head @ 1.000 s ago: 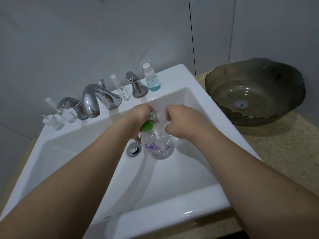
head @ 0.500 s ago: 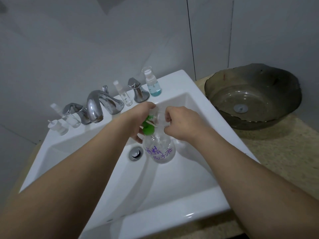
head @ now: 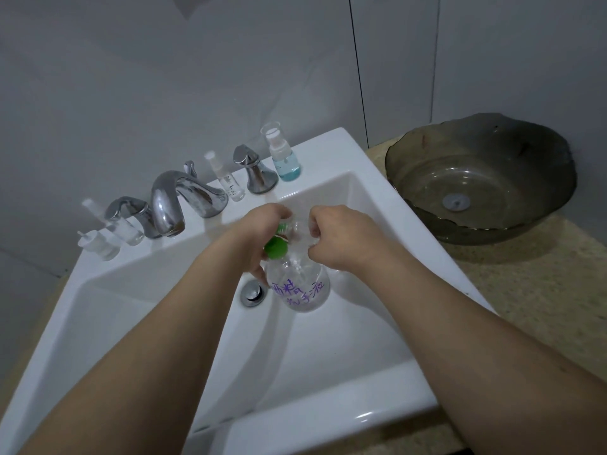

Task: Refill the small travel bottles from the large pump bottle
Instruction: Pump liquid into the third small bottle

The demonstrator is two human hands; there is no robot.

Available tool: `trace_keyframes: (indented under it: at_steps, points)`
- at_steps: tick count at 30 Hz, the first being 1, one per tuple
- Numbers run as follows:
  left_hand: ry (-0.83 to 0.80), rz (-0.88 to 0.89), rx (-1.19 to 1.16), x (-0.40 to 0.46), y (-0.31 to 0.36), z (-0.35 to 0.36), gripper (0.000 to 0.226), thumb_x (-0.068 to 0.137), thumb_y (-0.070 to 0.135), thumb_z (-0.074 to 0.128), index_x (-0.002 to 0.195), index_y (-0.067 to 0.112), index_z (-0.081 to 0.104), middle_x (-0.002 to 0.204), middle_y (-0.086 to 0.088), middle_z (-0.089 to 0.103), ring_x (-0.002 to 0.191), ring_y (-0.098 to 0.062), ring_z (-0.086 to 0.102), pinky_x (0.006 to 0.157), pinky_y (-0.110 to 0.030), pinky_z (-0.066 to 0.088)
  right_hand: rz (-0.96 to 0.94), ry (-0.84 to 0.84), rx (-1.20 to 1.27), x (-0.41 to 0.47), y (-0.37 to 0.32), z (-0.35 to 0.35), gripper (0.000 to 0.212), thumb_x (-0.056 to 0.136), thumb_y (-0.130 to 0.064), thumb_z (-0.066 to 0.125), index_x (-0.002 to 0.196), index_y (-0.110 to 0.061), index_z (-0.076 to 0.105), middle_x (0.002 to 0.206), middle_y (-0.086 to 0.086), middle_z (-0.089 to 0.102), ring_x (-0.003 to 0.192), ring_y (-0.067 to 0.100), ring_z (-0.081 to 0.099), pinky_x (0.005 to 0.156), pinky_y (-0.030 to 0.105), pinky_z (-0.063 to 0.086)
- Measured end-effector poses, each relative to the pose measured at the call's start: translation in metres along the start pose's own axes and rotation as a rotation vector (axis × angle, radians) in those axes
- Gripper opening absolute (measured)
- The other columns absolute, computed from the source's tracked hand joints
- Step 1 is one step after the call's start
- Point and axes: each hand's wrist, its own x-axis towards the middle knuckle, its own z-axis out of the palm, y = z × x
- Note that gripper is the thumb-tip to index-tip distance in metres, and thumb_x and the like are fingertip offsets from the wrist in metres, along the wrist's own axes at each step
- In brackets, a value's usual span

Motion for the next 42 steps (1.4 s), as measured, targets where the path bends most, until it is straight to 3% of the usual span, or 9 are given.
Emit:
trace_keyframes:
  at_steps: [8, 10, 15, 22, 28, 31, 37, 39, 42]
  points:
    - [0.045, 0.042, -0.049, -0.005, 0.004, 0.009, 0.024, 0.086, 0.035, 0.047, 0.092, 0.015, 0.059, 0.087, -0.005, 0.06, 0.067, -0.023, 0.046, 0.074, -0.05, 0.047, 0.039, 0.002, -0.011, 0.0, 0.0, -0.002, 0.019, 0.077, -0.019, 0.062, 0.091, -0.022, 0.05, 0.095, -0.001, 0.058, 0.083, 0.023, 0.055, 0.072, 0.03, 0.046]
    - [0.043, 0.05, -0.052, -0.006, 0.003, 0.007, 0.025, 0.087, 0.038, 0.048, 0.092, 0.015, 0.059, 0.086, -0.006, 0.06, 0.07, -0.024, 0.049, 0.078, -0.051, 0.047, 0.035, 0.01, -0.017, 0.0, 0.0, -0.002, 0.019, 0.076, -0.019, 0.062, 0.09, -0.023, 0.05, 0.095, -0.002, 0.059, 0.082, 0.023, 0.055, 0.069, 0.029, 0.043]
    - [0.009, 0.064, -0.093, -0.006, 0.003, -0.007, 0.042, 0.09, 0.049, 0.045, 0.12, 0.02, 0.055, 0.109, -0.007, 0.064, 0.096, -0.03, 0.059, 0.092, -0.071, 0.035, -0.004, 0.056, 0.013, 0.001, -0.004, -0.002, 0.019, 0.073, -0.021, 0.063, 0.088, -0.025, 0.052, 0.091, -0.005, 0.061, 0.084, 0.021, 0.057, 0.067, 0.029, 0.041]
    - [0.006, 0.052, -0.017, -0.011, 0.008, -0.01, 0.05, 0.093, 0.052, 0.042, 0.131, 0.02, 0.049, 0.12, -0.009, 0.06, 0.106, -0.033, 0.057, 0.095, -0.074, 0.03, -0.006, 0.063, 0.024, 0.002, -0.004, -0.001, 0.02, 0.072, -0.021, 0.063, 0.089, -0.024, 0.052, 0.092, -0.004, 0.062, 0.085, 0.022, 0.057, 0.066, 0.029, 0.038]
    - [0.013, 0.047, -0.036, -0.013, 0.005, -0.004, 0.028, 0.096, 0.045, 0.041, 0.103, 0.021, 0.056, 0.096, -0.004, 0.062, 0.102, -0.031, 0.055, 0.092, -0.074, 0.033, 0.004, 0.046, 0.035, 0.002, -0.002, -0.001, 0.02, 0.074, -0.02, 0.063, 0.09, -0.023, 0.051, 0.094, -0.001, 0.062, 0.085, 0.024, 0.057, 0.068, 0.029, 0.042]
    - [0.048, 0.038, -0.03, -0.011, 0.003, 0.004, 0.025, 0.095, 0.037, 0.042, 0.089, 0.019, 0.058, 0.097, -0.006, 0.065, 0.095, -0.031, 0.058, 0.088, -0.069, 0.04, 0.027, 0.02, -0.001, 0.002, 0.0, 0.0, 0.019, 0.075, -0.019, 0.062, 0.09, -0.023, 0.052, 0.094, -0.001, 0.06, 0.082, 0.024, 0.056, 0.067, 0.029, 0.041]
    - [0.09, 0.049, -0.013, -0.011, 0.006, 0.008, 0.023, 0.095, 0.029, 0.043, 0.081, 0.015, 0.055, 0.089, -0.01, 0.061, 0.093, -0.031, 0.057, 0.089, -0.068, 0.041, 0.052, -0.003, -0.004, 0.002, 0.001, 0.0, 0.019, 0.076, -0.018, 0.062, 0.091, -0.023, 0.052, 0.093, -0.002, 0.057, 0.081, 0.023, 0.053, 0.068, 0.028, 0.041]
    - [0.074, 0.051, -0.021, -0.012, 0.005, 0.007, 0.024, 0.094, 0.031, 0.044, 0.078, 0.016, 0.055, 0.087, -0.008, 0.061, 0.086, -0.028, 0.055, 0.091, -0.066, 0.04, 0.041, 0.002, -0.003, 0.002, 0.0, 0.0, 0.019, 0.075, -0.018, 0.062, 0.09, -0.023, 0.051, 0.093, -0.002, 0.057, 0.08, 0.022, 0.053, 0.067, 0.028, 0.039]
    - [0.053, 0.061, -0.019, -0.011, 0.004, 0.002, 0.021, 0.092, 0.038, 0.045, 0.085, 0.021, 0.055, 0.093, -0.005, 0.061, 0.094, -0.03, 0.056, 0.095, -0.069, 0.035, 0.022, 0.018, 0.01, 0.002, -0.001, -0.001, 0.019, 0.074, -0.017, 0.062, 0.088, -0.023, 0.051, 0.091, -0.004, 0.057, 0.083, 0.023, 0.055, 0.067, 0.028, 0.04]
